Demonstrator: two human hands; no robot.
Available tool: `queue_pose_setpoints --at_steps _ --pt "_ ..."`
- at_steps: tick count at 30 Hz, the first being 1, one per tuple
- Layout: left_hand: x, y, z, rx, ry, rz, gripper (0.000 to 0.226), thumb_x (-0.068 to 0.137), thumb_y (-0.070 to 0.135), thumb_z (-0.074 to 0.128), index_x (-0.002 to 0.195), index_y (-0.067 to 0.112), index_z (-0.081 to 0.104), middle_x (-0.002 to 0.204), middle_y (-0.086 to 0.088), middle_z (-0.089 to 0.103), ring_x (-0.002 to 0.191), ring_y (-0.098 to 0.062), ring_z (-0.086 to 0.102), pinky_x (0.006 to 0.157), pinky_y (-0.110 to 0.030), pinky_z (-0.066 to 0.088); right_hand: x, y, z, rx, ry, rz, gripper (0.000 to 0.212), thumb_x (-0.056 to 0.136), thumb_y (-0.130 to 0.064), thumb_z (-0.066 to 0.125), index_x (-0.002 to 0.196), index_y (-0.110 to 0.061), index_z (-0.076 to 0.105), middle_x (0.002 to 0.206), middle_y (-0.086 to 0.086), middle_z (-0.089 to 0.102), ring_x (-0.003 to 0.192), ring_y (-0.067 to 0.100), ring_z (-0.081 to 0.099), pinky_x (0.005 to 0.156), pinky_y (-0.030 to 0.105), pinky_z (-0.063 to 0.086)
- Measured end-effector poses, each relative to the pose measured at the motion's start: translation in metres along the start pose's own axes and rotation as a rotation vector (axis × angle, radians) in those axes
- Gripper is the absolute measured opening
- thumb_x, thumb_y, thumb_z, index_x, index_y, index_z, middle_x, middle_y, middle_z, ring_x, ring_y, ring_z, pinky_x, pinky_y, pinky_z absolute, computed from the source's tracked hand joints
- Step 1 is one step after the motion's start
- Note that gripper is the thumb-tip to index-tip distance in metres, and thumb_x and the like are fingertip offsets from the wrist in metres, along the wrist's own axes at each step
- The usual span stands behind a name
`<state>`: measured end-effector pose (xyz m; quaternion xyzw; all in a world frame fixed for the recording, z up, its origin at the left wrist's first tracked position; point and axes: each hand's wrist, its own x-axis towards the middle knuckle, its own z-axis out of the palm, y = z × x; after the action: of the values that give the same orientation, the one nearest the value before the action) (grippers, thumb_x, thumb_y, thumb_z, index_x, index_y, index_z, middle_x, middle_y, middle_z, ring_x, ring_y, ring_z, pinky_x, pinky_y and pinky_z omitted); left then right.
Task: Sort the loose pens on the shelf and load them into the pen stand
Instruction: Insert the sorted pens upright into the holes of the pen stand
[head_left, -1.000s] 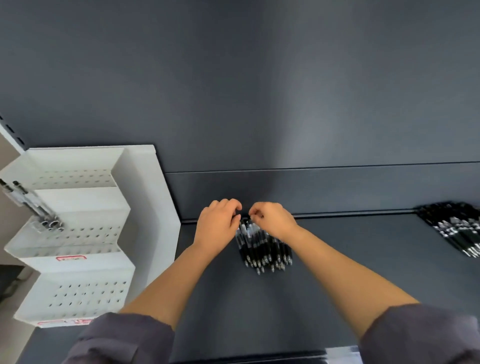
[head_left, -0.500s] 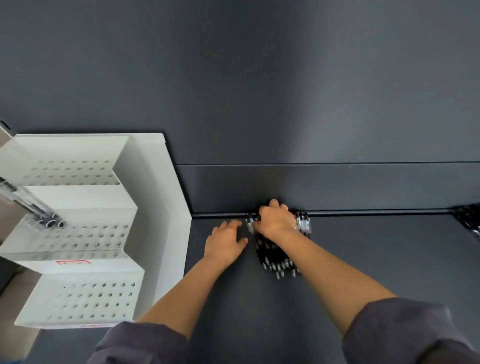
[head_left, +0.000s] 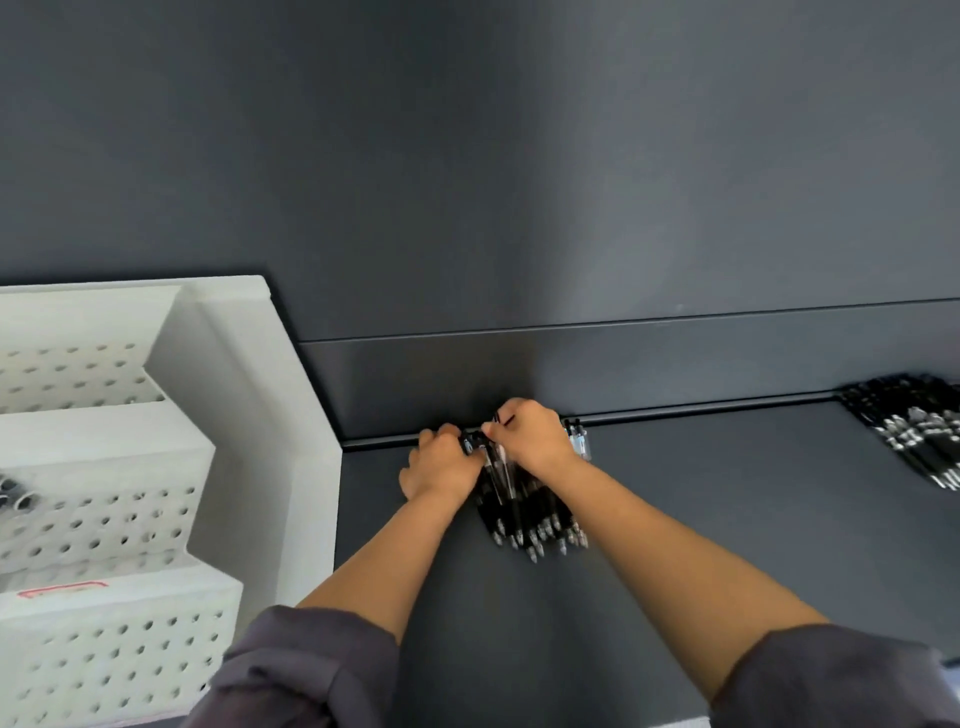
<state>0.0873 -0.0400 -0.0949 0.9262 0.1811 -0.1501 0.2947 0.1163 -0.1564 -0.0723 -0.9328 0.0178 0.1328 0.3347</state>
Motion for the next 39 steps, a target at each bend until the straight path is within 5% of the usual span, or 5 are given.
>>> queue_pose_setpoints --at_steps 8,21,31,34,39 --pt "0.002 0.01 0.005 -0.072 0.017 -0.156 0.024 0.091 0.033 0.052 0.114 0.032 0.058 0.129 -0.005 0.038 0.12 -0.026 0.042 0.098 -0.04 0.031 -0.007 0.008 -0.005 0.073 0.026 -0.053 0.018 0.088 -0.028 0.064 0.085 -0.011 0.058 0.075 0.005 0.061 0.072 0.022 0.06 0.075 0.034 0.051" --pt "-0.017 0.007 0.013 -0.037 -0.013 -0.029 0.036 0.089 0.038 0.055 0.123 0.031 0.049 0.128 -0.004 0.034 0.119 -0.026 0.039 0.1 -0.039 0.03 -0.017 0.017 -0.004 0.107 -0.042 -0.078 0.014 0.092 -0.023 0.057 0.086 -0.012 0.053 0.075 0.008 0.065 0.065 0.018 0.061 0.074 0.032 0.052" --pt "-0.034 -0.002 0.009 -0.018 0.153 0.05 0.033 0.086 0.003 0.046 0.118 0.003 0.039 0.112 -0.019 0.056 0.096 -0.038 0.059 0.069 -0.04 0.046 -0.025 0.018 -0.01 0.124 -0.047 -0.086 0.015 0.094 -0.024 0.056 0.091 -0.008 0.054 0.073 0.005 0.06 0.055 0.013 0.055 0.065 0.031 0.051" --pt "-0.039 -0.003 0.009 0.023 0.149 0.027 0.032 0.087 0.005 0.047 0.118 0.003 0.039 0.111 -0.018 0.059 0.097 -0.039 0.06 0.065 -0.038 0.044 -0.03 0.015 -0.013 0.159 -0.053 -0.114 0.013 0.094 -0.022 0.056 0.085 -0.014 0.05 0.069 -0.002 0.062 0.042 -0.001 0.054 0.046 0.013 0.04" --pt "-0.053 -0.015 0.011 0.095 0.173 0.008 0.02 0.091 0.014 0.048 0.108 0.004 0.05 0.113 -0.017 0.059 0.101 -0.039 0.059 0.071 -0.038 0.045 -0.042 0.01 -0.015 0.194 -0.055 -0.158 0.01 0.093 -0.021 0.055 0.088 -0.013 0.052 0.084 0.012 0.07 0.047 0.008 0.055 0.052 0.023 0.042"
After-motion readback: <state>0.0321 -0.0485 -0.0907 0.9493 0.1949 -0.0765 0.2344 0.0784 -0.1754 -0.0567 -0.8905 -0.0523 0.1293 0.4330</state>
